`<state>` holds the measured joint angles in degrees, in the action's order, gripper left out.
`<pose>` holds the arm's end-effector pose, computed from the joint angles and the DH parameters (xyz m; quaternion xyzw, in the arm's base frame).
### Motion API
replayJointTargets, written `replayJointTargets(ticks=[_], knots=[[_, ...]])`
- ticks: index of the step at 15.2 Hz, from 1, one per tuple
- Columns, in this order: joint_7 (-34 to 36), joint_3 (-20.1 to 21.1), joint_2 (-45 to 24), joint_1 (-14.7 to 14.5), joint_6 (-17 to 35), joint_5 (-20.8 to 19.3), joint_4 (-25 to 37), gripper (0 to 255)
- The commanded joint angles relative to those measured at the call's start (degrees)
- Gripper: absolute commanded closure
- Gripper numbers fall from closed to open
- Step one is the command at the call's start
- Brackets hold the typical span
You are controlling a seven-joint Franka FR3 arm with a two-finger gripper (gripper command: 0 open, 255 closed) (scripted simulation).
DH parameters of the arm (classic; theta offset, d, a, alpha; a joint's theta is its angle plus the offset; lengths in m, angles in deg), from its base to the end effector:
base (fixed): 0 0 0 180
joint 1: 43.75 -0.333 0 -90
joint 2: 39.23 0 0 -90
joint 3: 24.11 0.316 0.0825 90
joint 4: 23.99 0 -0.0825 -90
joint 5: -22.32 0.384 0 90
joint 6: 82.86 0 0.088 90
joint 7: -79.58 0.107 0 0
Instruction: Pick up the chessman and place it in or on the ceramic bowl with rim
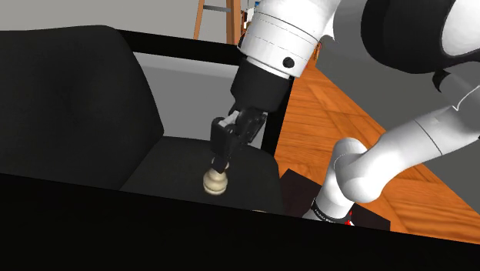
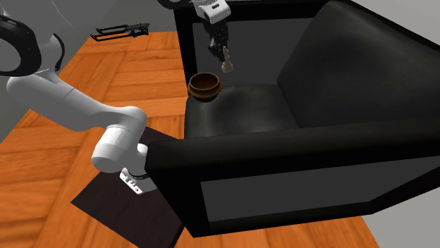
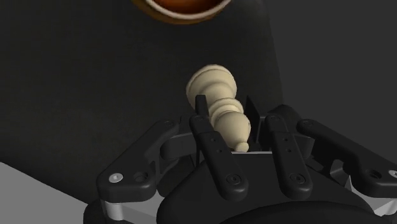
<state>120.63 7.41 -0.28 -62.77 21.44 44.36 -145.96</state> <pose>0.1757 0.3684 0.6403 -0.9884 -0.0348 -0.0893 0.1177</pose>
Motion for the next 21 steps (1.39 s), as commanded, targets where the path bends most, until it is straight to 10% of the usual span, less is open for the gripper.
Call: replayJointTargets(ticks=[1, 6, 21], knots=[[1.46, 0.26, 2.76, -1.35, -1.44, 0.98, -0.96, 255], [6.63, 2.17, 9.46, -5.08, -5.38, 3.68, -2.35, 255], [5.35, 5.64, 12.51, -7.21, 4.31, 7.48, -14.95, 255]])
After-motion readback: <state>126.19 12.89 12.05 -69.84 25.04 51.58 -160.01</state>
